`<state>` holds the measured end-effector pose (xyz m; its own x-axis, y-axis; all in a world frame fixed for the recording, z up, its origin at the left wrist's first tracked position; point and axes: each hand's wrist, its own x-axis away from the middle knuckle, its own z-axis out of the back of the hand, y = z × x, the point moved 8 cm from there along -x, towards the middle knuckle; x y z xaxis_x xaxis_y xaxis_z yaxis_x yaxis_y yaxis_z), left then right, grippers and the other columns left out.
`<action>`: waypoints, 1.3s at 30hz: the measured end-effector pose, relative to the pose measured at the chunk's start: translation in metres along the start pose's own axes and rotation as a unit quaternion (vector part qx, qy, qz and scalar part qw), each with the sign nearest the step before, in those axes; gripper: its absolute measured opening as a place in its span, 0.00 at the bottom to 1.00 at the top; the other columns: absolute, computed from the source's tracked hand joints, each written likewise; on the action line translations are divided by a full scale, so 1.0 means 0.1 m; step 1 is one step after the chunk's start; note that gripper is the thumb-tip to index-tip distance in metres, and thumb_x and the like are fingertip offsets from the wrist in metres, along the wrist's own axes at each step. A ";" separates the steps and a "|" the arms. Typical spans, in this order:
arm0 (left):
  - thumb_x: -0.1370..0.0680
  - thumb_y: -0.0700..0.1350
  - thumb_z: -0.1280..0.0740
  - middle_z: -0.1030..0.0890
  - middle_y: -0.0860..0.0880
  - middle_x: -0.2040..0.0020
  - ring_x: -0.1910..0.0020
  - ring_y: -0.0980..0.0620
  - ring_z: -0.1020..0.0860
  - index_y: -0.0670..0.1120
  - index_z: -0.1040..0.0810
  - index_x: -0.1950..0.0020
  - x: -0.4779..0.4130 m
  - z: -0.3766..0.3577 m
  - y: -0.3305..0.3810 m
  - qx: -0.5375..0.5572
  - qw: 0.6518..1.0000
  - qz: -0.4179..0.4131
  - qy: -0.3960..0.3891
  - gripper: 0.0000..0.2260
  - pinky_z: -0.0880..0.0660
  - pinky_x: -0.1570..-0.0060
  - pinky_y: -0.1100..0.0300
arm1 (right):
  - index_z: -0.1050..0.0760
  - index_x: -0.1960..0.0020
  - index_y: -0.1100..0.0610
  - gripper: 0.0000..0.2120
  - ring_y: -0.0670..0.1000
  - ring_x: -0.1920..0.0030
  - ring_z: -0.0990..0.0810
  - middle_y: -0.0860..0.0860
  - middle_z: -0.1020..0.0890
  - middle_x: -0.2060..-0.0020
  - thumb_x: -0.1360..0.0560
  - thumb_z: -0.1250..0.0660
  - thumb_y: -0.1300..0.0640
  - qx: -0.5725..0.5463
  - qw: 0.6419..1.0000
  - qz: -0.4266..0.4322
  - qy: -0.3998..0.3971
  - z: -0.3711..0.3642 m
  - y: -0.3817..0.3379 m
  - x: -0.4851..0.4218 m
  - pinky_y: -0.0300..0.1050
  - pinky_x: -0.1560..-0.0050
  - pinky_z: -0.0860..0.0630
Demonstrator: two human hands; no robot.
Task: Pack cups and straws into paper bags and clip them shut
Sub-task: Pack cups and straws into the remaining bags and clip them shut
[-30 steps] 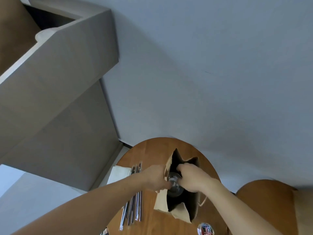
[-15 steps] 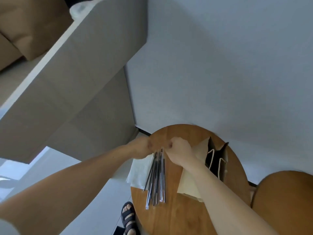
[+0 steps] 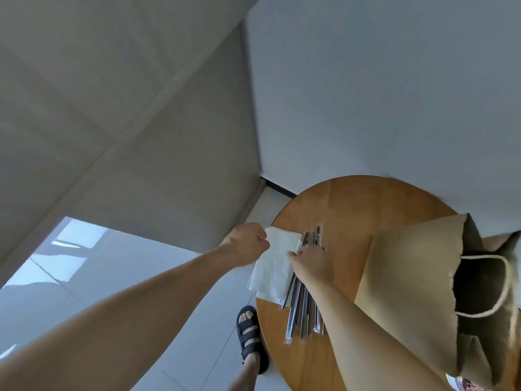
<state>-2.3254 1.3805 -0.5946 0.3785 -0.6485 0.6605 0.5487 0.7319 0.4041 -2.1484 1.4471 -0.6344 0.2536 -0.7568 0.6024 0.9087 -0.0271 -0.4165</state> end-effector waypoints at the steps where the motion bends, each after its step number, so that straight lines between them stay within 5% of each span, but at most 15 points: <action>1: 0.24 0.47 0.37 0.23 0.57 0.52 0.58 0.56 0.25 0.53 0.22 0.45 -0.03 -0.02 -0.04 -0.004 1.000 0.002 0.003 0.10 0.31 0.60 0.62 | 0.35 0.71 0.55 0.22 0.46 0.79 0.33 0.47 0.32 0.78 0.24 0.34 0.46 0.005 1.000 -0.004 0.004 -0.03 -0.01 -0.04 0.38 0.76 0.39; 6: 0.23 0.46 0.35 0.24 0.54 0.53 0.56 0.53 0.26 0.50 0.21 0.44 -0.07 -0.10 -0.18 0.009 1.000 0.009 0.003 0.09 0.30 0.56 0.60 | 0.32 0.68 0.55 0.21 0.49 0.74 0.28 0.49 0.27 0.75 0.26 0.34 0.42 0.030 0.999 -0.027 -0.001 -0.19 0.00 -0.12 0.39 0.72 0.34; 14: 0.25 0.46 0.35 0.22 0.56 0.54 0.58 0.54 0.23 0.58 0.26 0.55 -0.05 -0.16 -0.26 0.078 0.997 0.013 -0.019 0.05 0.22 0.56 0.56 | 0.29 0.68 0.56 0.15 0.51 0.74 0.27 0.50 0.27 0.75 0.24 0.35 0.53 0.039 0.999 -0.031 -0.002 -0.22 0.00 -0.15 0.37 0.74 0.38; 19: 0.23 0.48 0.36 0.25 0.55 0.49 0.54 0.54 0.25 0.50 0.27 0.36 -0.03 -0.15 -0.16 0.080 0.997 0.017 -0.002 0.15 0.29 0.59 0.64 | 0.25 0.63 0.55 0.06 0.49 0.65 0.21 0.49 0.20 0.68 0.29 0.31 0.56 -0.153 0.988 -0.013 -0.009 -0.12 -0.05 -0.04 0.40 0.68 0.31; 23: 0.24 0.52 0.31 0.25 0.52 0.38 0.45 0.53 0.27 0.49 0.32 0.29 0.03 -0.24 -0.10 0.201 0.978 0.049 -0.016 0.25 0.32 0.51 0.62 | 0.29 0.67 0.56 0.12 0.49 0.69 0.27 0.46 0.26 0.73 0.30 0.27 0.63 -0.353 0.935 -0.009 -0.036 -0.06 -0.06 0.09 0.44 0.65 0.30; 28: 0.25 0.52 0.29 0.20 0.47 0.40 0.43 0.46 0.22 0.45 0.25 0.36 0.10 -0.40 -0.04 0.338 0.935 0.087 -0.066 0.20 0.24 0.40 0.48 | 0.28 0.65 0.56 0.12 0.48 0.72 0.27 0.52 0.23 0.68 0.28 0.26 0.62 -0.443 0.891 0.004 -0.101 0.03 -0.01 0.23 0.42 0.72 0.30; 32: 0.24 0.46 0.27 0.16 0.41 0.46 0.46 0.40 0.18 0.42 0.19 0.46 0.16 -0.44 0.03 0.396 0.912 0.087 -0.064 0.11 0.22 0.41 0.42 | 0.26 0.59 0.60 0.09 0.53 0.69 0.26 0.58 0.19 0.64 0.28 0.25 0.60 -0.492 0.866 -0.016 -0.090 0.11 0.12 0.24 0.42 0.74 0.31; 35: 0.24 0.46 0.28 0.16 0.45 0.49 0.49 0.43 0.18 0.46 0.19 0.48 0.16 -0.40 0.02 0.385 0.918 0.090 -0.032 0.07 0.21 0.43 0.45 | 0.24 0.57 0.60 0.09 0.50 0.68 0.20 0.56 0.17 0.64 0.25 0.28 0.55 -0.444 0.895 -0.040 -0.001 0.13 0.35 0.21 0.42 0.70 0.25; 37: 0.23 0.47 0.28 0.16 0.48 0.50 0.52 0.48 0.18 0.49 0.19 0.50 0.14 -0.34 -0.02 0.379 0.921 0.090 0.001 0.03 0.20 0.49 0.51 | 0.24 0.60 0.57 0.09 0.49 0.67 0.20 0.54 0.18 0.67 0.23 0.31 0.54 -0.286 0.956 -0.043 0.049 0.11 0.46 0.19 0.45 0.66 0.21; 39: 0.23 0.47 0.29 0.16 0.50 0.53 0.56 0.51 0.18 0.51 0.21 0.53 0.14 -0.29 -0.07 0.373 0.923 0.089 0.029 0.02 0.22 0.59 0.58 | 0.26 0.68 0.55 0.16 0.45 0.75 0.26 0.51 0.23 0.75 0.22 0.34 0.53 -0.105 0.994 -0.017 0.026 -0.04 0.46 0.17 0.39 0.73 0.29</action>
<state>-2.3024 1.3607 -0.6067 0.4640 -0.4988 0.7321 -0.1833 0.7545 0.6302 -2.1034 1.4303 -0.6457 0.2015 -0.7862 0.5842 0.8252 -0.1850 -0.5336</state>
